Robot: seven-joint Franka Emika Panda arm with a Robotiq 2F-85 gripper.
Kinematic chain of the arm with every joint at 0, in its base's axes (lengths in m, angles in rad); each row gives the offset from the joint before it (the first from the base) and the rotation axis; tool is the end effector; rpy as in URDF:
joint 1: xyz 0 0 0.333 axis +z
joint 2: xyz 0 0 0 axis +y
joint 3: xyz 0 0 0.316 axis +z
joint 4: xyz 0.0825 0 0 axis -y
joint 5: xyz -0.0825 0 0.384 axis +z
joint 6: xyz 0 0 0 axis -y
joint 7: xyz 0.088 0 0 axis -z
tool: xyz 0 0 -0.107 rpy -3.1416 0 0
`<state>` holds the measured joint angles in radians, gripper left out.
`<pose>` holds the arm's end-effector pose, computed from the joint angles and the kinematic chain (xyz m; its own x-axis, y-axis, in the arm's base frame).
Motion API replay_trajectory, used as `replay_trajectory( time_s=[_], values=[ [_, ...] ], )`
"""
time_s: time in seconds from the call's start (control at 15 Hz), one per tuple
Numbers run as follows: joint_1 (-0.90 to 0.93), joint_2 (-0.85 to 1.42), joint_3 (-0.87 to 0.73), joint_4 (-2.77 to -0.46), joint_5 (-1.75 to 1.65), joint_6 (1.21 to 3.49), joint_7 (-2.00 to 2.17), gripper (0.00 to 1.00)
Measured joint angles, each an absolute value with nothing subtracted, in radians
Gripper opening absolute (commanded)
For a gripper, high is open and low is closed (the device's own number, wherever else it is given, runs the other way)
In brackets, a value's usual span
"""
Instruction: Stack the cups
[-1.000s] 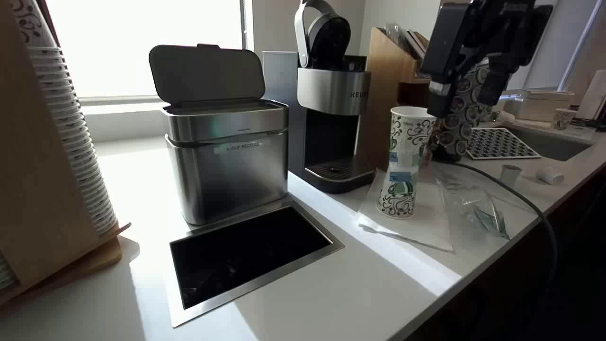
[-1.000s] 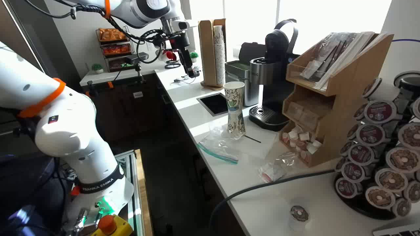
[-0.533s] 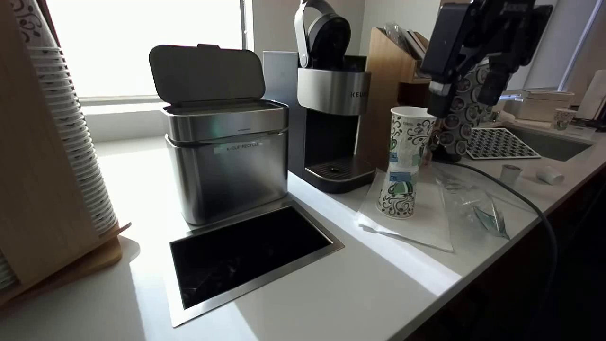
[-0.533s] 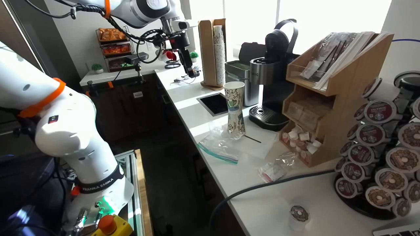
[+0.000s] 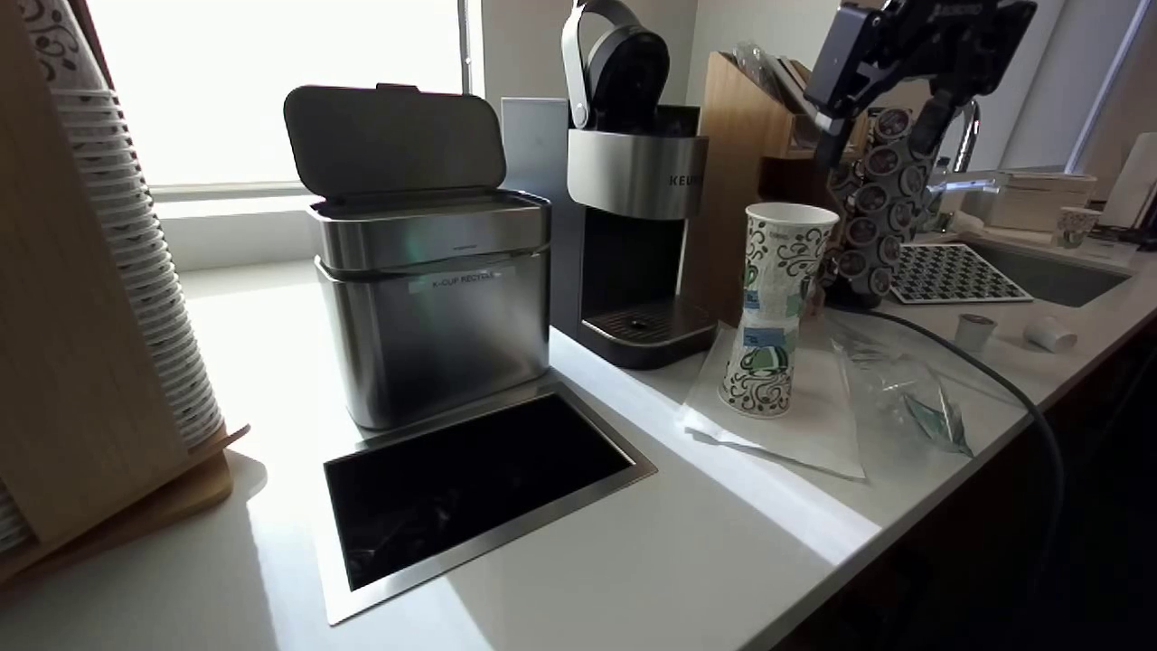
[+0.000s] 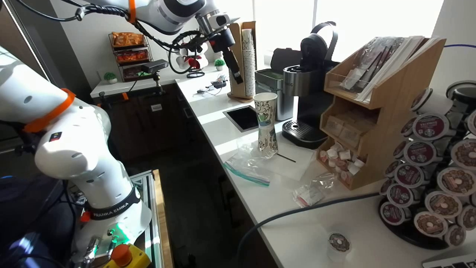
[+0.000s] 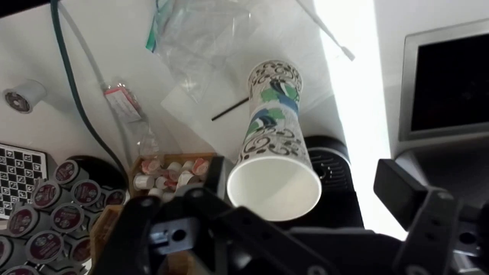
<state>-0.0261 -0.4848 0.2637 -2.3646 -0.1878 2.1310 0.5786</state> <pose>0.4190 0.1042 0.5252 0.9116 -0.2325 0.3389 -0.2905 -0.9479 0.1311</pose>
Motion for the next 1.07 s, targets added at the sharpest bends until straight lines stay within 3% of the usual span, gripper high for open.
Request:
replay_trajectory(
  time_s=[0.47,1.07],
  values=[
    [-0.084,-0.478,0.198,-2.427,-0.188,2.375,0.603,1.00],
    [-0.103,-0.443,0.195,-2.460,-0.188,2.410,0.604,1.00]
  ],
)
